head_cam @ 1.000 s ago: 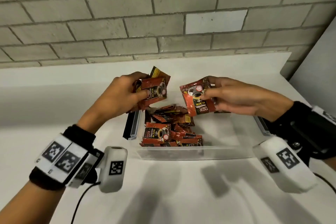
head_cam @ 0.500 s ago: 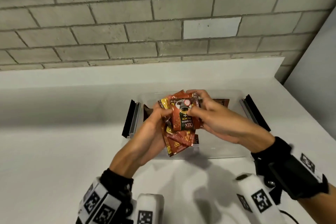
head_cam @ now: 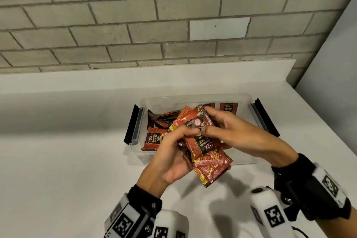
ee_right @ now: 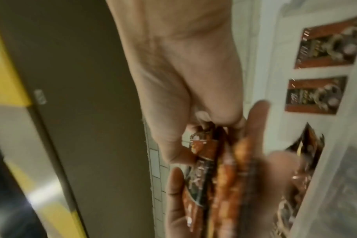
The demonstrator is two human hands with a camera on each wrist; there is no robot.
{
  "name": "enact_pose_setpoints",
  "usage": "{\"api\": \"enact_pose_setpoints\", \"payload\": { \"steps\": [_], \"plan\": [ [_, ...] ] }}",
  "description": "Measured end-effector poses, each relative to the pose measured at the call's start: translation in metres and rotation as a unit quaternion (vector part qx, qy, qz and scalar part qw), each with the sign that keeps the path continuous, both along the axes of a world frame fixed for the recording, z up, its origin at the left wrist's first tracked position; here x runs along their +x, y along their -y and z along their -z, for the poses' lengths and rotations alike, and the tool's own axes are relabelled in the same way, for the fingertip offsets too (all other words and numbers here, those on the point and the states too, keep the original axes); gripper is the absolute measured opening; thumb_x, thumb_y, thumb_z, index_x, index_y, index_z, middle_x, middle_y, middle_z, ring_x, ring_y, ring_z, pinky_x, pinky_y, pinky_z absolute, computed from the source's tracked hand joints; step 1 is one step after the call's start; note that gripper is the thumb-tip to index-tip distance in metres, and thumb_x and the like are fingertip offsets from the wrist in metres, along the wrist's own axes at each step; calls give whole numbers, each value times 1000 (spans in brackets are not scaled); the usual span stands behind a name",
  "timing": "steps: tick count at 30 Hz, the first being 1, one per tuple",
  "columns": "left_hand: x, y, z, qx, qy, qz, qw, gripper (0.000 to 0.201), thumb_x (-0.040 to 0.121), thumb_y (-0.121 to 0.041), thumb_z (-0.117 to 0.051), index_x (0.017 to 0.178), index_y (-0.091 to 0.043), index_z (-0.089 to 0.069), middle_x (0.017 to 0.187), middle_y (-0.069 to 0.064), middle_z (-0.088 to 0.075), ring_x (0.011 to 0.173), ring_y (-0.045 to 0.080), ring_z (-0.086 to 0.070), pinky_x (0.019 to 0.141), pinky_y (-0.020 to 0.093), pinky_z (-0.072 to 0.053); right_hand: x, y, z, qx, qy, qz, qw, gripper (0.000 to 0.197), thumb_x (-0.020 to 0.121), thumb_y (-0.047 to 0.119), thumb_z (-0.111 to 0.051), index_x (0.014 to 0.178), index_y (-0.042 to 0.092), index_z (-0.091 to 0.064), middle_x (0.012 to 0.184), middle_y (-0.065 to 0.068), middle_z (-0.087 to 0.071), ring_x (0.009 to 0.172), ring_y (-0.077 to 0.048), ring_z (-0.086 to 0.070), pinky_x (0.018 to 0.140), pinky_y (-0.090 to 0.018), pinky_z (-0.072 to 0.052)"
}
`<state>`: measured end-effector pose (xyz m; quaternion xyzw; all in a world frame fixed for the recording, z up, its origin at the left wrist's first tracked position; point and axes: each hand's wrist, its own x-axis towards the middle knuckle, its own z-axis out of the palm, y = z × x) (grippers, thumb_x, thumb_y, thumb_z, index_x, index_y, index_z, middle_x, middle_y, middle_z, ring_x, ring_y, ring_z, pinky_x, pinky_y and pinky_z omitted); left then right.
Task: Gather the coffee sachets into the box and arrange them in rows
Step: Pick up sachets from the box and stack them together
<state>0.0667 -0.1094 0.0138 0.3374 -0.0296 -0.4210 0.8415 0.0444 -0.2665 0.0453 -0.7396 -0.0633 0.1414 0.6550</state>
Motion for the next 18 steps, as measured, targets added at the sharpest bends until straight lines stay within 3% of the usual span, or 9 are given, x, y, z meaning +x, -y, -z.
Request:
{"api": "enact_pose_setpoints", "payload": {
  "steps": [2,4,6,9,11,14,15,18],
  "plan": [
    [0,1,2,4,1,-20,1000,35,65,-4,-65,100,0,-72,103,21,-68,92,32,-68,94,51,-49,-2,0,-1,-98,55,26,993,35,93,21,-54,127,30,-49,120,10,-61,112,-9,-59,86,-27,-53],
    [-1,0,0,3,6,-45,999,26,74,0,-61,99,1,-72,103,22,-69,89,34,-70,84,52,-55,-4,4,1,-200,108,63,972,58,84,49,-55,137,31,-40,132,11,-48,126,-12,-45,101,-38,-46],
    [0,-2,0,8,14,-62,998,31,77,0,-61,107,1,-67,103,24,-69,88,35,-70,72,51,-58,-8,8,3,-164,85,79,980,75,72,61,-54,139,31,-36,131,14,-47,123,-5,-46,100,-31,-47],
    [-2,-2,1,38,37,-77,996,35,74,-2,-67,109,0,-67,111,27,-66,95,38,-68,82,51,-56,-18,6,9,-88,39,50,994,70,67,55,-66,128,30,-44,118,13,-60,108,-1,-59,88,-26,-53],
    [-4,-2,1,38,45,-78,995,25,71,-1,-75,96,-3,-75,106,28,-67,91,38,-69,78,49,-57,-21,6,15,-50,31,81,995,60,65,43,-74,118,25,-51,108,6,-68,100,-5,-65,82,-26,-55],
    [-6,-3,1,50,44,-79,995,38,55,-16,-87,91,-7,-77,105,24,-69,90,34,-70,72,45,-58,-20,6,17,23,1,139,990,54,64,27,-76,111,14,-53,102,-4,-71,91,-13,-70,71,-22,-55],
    [-7,-4,1,55,35,-78,995,39,57,-21,-86,92,-6,-76,106,24,-69,91,34,-70,74,46,-58,-20,6,16,45,-6,147,988,51,66,22,-75,111,11,-52,101,-8,-71,87,-14,-71,67,-21,-55],
    [-7,-6,0,62,8,-87,994,34,71,-22,-64,101,-6,-67,100,20,-71,85,30,-70,82,46,-54,-20,9,14,103,-9,175,979,41,77,5,-68,113,5,-50,100,-15,-69,77,-19,-72,62,-22,-56]
  ]
}}
